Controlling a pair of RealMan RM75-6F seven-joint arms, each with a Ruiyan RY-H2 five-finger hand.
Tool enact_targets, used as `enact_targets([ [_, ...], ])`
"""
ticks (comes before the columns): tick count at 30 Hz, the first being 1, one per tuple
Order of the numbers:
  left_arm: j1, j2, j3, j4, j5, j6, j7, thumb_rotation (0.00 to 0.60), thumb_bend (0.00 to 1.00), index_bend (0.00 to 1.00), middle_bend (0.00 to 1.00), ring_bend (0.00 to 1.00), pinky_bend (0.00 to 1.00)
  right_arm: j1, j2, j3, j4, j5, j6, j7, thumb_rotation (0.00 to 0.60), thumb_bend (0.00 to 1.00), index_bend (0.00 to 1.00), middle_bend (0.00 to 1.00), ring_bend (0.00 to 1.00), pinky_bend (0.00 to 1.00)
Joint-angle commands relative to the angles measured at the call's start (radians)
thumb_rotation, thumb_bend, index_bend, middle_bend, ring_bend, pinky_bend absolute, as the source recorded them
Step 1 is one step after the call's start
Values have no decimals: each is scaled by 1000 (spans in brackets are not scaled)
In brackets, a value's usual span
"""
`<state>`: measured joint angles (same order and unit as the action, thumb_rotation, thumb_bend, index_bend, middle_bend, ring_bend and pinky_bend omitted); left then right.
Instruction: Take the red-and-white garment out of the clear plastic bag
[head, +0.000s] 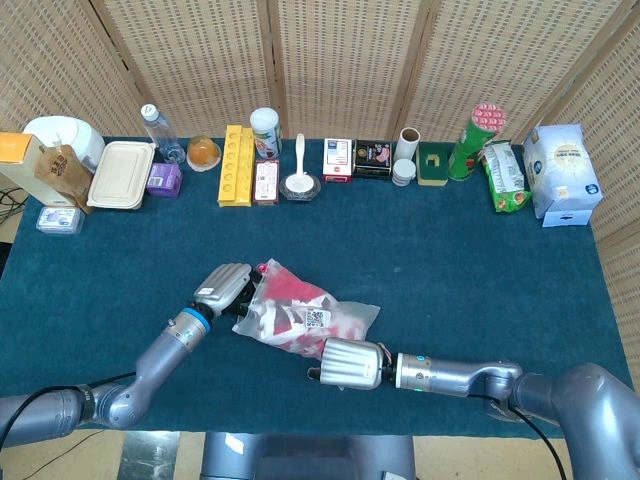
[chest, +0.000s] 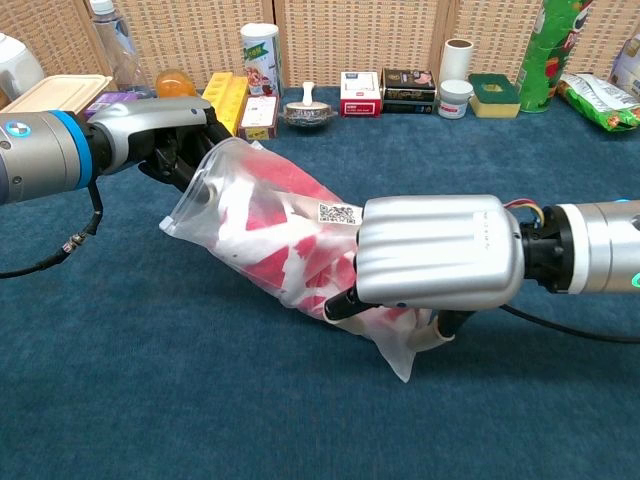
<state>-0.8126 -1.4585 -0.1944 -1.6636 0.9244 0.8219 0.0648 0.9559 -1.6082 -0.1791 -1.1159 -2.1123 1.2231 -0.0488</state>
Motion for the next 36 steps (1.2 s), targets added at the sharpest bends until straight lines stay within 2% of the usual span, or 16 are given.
enact_targets([
  [1,-2,3,-1,-4,-4,0,2,600,483,900,1000,1000,1000,7,-7,2,5,7,-15,1,600,31,492,972,1000,1000],
  [7,-5,8,-3,-13,-13,1,5,600,482,900,1000,1000,1000,22,-29,3,17,15,-37,13,600,56,574,972,1000,1000],
  [15,-3,16,-4,-16,-20,-1,-4,600,483,900,1000,1000,1000,29,-67,5,46,25,-29,42,600,229,807,1000,1000,1000],
  [23,0,16,-4,-7,-20,-3,-15,600,483,900,1000,1000,1000,23,-74,-1,56,34,-14,53,600,273,881,1000,1000,1000],
  [25,0,14,-3,-3,-19,-5,-17,600,483,900,1000,1000,1000,21,-69,-2,49,39,-13,55,600,274,883,1000,1000,1000],
  [28,-3,8,-3,1,-19,-10,-19,600,483,900,1000,1000,1000,15,-47,-2,22,49,-2,59,600,262,829,1000,1000,1000],
  [33,-10,-2,-2,10,-30,-13,-11,600,482,900,1000,1000,1000,-1,-13,-4,-23,52,27,49,600,142,679,1000,1000,1000],
  [36,-16,-8,-6,9,-40,-15,-7,600,483,900,1000,1000,1000,-4,9,-11,-62,57,13,39,600,136,570,1000,1000,1000],
])
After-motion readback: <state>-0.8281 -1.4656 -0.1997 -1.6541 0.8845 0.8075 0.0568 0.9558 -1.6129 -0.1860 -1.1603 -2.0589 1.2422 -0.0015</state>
